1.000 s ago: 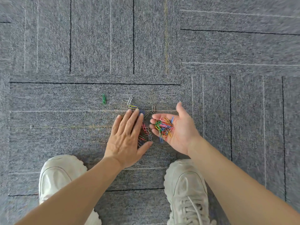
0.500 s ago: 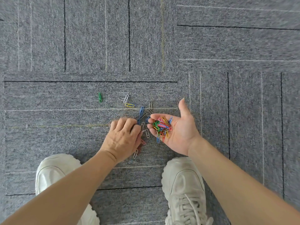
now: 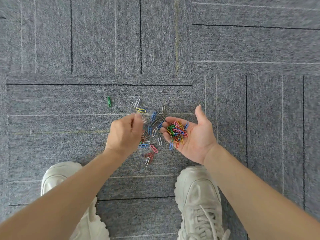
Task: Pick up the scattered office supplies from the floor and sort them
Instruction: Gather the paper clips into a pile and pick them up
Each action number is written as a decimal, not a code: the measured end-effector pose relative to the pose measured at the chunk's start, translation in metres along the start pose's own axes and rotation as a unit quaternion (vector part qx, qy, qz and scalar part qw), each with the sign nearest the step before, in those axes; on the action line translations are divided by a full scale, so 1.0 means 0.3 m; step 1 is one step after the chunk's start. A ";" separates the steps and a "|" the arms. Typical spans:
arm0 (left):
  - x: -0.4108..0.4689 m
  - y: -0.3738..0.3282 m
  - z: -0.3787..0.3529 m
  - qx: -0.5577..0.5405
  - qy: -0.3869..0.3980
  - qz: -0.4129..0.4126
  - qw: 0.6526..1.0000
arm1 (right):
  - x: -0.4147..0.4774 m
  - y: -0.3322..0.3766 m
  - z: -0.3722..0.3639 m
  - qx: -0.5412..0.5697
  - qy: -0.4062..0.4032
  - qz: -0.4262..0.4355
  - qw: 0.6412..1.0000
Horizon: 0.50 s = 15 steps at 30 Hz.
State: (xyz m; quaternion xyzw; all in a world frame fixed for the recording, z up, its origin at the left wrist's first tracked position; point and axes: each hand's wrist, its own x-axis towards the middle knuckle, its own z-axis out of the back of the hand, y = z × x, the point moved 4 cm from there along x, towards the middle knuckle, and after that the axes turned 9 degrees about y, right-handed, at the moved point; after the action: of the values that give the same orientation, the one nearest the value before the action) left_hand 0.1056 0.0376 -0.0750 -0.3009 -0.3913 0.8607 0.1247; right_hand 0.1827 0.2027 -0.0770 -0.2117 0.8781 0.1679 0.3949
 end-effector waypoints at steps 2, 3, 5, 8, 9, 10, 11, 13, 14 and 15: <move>-0.007 0.008 0.018 -0.189 0.001 0.136 0.973 | -0.001 0.006 0.001 0.001 -0.003 0.005 1.000; -0.007 0.004 0.026 -0.302 0.011 0.182 0.936 | 0.000 0.009 0.001 0.003 -0.006 0.009 1.000; -0.002 -0.012 0.043 -0.476 0.034 0.221 0.850 | 0.002 0.015 0.003 0.011 -0.010 0.019 1.000; 0.010 -0.015 0.070 -0.538 0.060 0.221 0.811 | 0.007 0.015 -0.001 0.015 -0.011 0.027 0.999; 0.014 -0.012 0.075 -0.540 0.068 0.221 0.809 | 0.009 0.014 -0.005 0.017 -0.012 0.028 0.999; 0.015 -0.004 0.079 -0.542 0.072 0.226 0.806 | 0.009 0.013 -0.008 0.019 -0.013 0.030 0.999; 0.014 0.005 0.082 -0.547 0.072 0.234 0.801 | 0.010 0.013 -0.013 0.020 -0.013 0.032 0.999; 0.009 0.017 0.080 -0.565 0.077 0.248 0.783 | 0.014 0.012 -0.020 0.024 -0.013 0.033 0.999; 0.006 0.020 0.078 -0.576 0.087 0.251 0.773 | 0.016 0.011 -0.022 0.025 -0.012 0.033 0.999; 0.004 0.021 0.073 -0.583 0.097 0.255 0.765 | 0.018 0.009 -0.025 0.027 -0.012 0.033 0.999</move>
State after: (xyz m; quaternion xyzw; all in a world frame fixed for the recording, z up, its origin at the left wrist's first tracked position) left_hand 0.0913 0.0208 -0.0688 -0.4863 -0.7127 0.4327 -0.2613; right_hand 0.1734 0.2002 -0.0760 -0.1695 0.8843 0.1595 0.4048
